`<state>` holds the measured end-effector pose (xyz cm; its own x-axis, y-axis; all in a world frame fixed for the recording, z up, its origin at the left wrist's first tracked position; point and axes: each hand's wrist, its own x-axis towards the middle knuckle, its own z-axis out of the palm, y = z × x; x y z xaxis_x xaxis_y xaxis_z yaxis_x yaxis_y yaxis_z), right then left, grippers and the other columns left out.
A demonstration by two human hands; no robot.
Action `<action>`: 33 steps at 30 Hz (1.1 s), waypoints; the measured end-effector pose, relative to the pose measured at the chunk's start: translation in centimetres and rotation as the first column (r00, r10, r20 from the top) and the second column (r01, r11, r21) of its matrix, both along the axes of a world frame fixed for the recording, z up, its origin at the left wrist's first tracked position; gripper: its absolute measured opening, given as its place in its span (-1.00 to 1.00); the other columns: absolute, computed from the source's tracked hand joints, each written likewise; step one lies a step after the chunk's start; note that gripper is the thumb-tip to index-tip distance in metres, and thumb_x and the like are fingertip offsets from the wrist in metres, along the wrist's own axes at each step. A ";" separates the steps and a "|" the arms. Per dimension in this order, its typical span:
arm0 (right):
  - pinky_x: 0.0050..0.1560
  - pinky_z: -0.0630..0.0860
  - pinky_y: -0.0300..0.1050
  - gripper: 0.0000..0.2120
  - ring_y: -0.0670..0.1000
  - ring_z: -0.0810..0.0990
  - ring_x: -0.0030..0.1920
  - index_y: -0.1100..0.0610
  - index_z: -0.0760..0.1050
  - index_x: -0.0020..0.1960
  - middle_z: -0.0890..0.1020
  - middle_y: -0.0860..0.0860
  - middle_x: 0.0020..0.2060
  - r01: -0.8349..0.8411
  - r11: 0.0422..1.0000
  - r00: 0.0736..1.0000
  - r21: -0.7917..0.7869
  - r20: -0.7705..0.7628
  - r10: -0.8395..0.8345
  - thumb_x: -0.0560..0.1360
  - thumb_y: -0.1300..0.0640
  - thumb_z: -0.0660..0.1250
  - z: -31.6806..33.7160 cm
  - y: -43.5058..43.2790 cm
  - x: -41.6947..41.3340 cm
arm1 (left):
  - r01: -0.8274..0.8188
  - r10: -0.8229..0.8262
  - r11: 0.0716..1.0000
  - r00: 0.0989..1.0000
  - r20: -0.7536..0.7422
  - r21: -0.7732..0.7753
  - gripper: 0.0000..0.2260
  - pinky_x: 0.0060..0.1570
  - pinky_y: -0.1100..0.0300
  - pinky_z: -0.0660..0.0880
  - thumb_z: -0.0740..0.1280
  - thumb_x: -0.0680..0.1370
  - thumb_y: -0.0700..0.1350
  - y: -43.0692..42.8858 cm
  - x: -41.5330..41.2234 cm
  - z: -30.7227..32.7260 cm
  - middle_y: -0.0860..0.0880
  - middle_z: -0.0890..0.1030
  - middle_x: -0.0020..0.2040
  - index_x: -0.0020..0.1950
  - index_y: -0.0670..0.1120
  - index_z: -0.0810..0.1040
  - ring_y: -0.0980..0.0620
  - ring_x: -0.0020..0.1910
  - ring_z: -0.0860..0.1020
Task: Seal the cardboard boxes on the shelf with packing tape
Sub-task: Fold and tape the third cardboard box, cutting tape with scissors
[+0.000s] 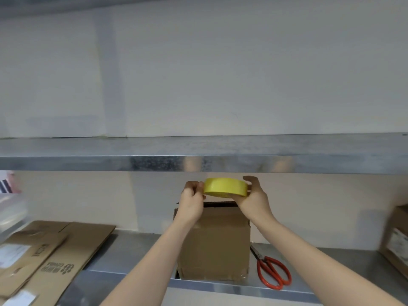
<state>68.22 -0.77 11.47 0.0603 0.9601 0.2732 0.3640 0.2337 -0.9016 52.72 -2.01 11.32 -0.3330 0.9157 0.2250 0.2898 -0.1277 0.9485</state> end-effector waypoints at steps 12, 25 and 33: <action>-0.40 0.58 -0.09 -0.84 0.06 0.63 -0.45 0.12 0.43 -0.01 0.61 0.19 -0.17 -0.127 0.985 0.938 -0.115 -0.338 0.081 0.59 0.35 0.16 -0.3 -0.6 1.4 | 0.241 -0.246 0.969 0.964 -0.102 -0.062 -0.78 -0.43 0.34 0.30 0.02 0.69 -0.04 -1.2 1.6 1.1 -0.01 0.38 -0.33 -0.03 -0.12 0.34 0.09 -0.42 0.35; -0.34 0.43 -0.18 -0.88 0.00 0.62 -0.31 0.12 0.45 -0.02 0.66 0.11 -0.18 -0.149 0.983 0.987 -0.106 -0.079 0.141 0.56 0.29 0.18 1.2 -1.4 5.7 | 0.200 -0.176 0.979 0.934 -0.311 0.045 -0.70 -0.36 0.29 0.32 0.11 0.66 -0.08 -1.4 2.0 -0.7 -0.01 0.46 -0.41 -0.22 -0.18 0.37 0.05 -0.39 0.40; -0.45 0.46 -0.19 -0.94 -0.01 0.46 -0.45 0.13 0.50 -0.03 0.55 0.07 -0.24 -0.241 0.935 0.794 -0.262 -0.607 0.035 0.60 0.20 0.27 0.0 -0.9 6.7 | 0.345 -0.343 0.938 0.927 -0.154 -0.010 -0.82 -0.30 0.19 0.50 0.21 0.64 -0.09 -1.3 2.5 0.6 0.00 0.68 -0.24 -0.12 -0.11 0.48 0.05 -0.47 0.50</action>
